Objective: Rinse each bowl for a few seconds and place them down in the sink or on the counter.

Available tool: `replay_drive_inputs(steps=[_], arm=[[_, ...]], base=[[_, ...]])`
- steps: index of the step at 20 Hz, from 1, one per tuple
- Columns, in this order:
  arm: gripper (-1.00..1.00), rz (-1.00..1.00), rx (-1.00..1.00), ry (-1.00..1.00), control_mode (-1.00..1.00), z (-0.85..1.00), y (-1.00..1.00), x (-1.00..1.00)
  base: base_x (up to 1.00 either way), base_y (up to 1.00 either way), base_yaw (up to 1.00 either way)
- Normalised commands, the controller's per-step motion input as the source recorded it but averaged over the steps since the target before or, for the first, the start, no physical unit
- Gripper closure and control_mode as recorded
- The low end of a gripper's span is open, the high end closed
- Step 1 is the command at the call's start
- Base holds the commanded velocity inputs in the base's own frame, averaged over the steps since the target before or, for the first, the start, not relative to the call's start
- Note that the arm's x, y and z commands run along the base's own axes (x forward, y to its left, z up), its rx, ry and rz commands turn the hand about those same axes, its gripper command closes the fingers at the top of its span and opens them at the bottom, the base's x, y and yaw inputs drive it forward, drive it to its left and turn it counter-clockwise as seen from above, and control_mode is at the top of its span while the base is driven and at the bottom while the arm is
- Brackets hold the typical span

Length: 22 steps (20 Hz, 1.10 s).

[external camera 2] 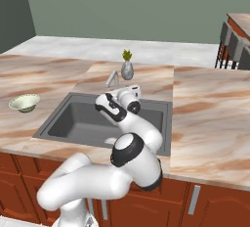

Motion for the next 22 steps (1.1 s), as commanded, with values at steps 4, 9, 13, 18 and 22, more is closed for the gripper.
replay_drive_inputs(steps=[4,9,13,18,22], arm=[[-1.00,0.04,0.03,0.00,-1.00,-0.14,-0.13,0.30],[-1.00,0.03,0.02,0.00,-1.00,-0.15,-0.06,0.31],[-1.00,0.02,0.02,0.00,-1.00,-0.17,-0.04,0.29],[-1.00,0.00,0.02,0.00,-1.00,-0.23,0.00,0.28],[-1.00,0.00,0.00,0.00,-1.00,-0.22,0.00,0.31]], base=[[0.00,0.00,0.00],[0.00,0.00,0.00],[0.00,0.00,0.00],[0.00,0.00,0.00],[0.00,0.00,0.00]])
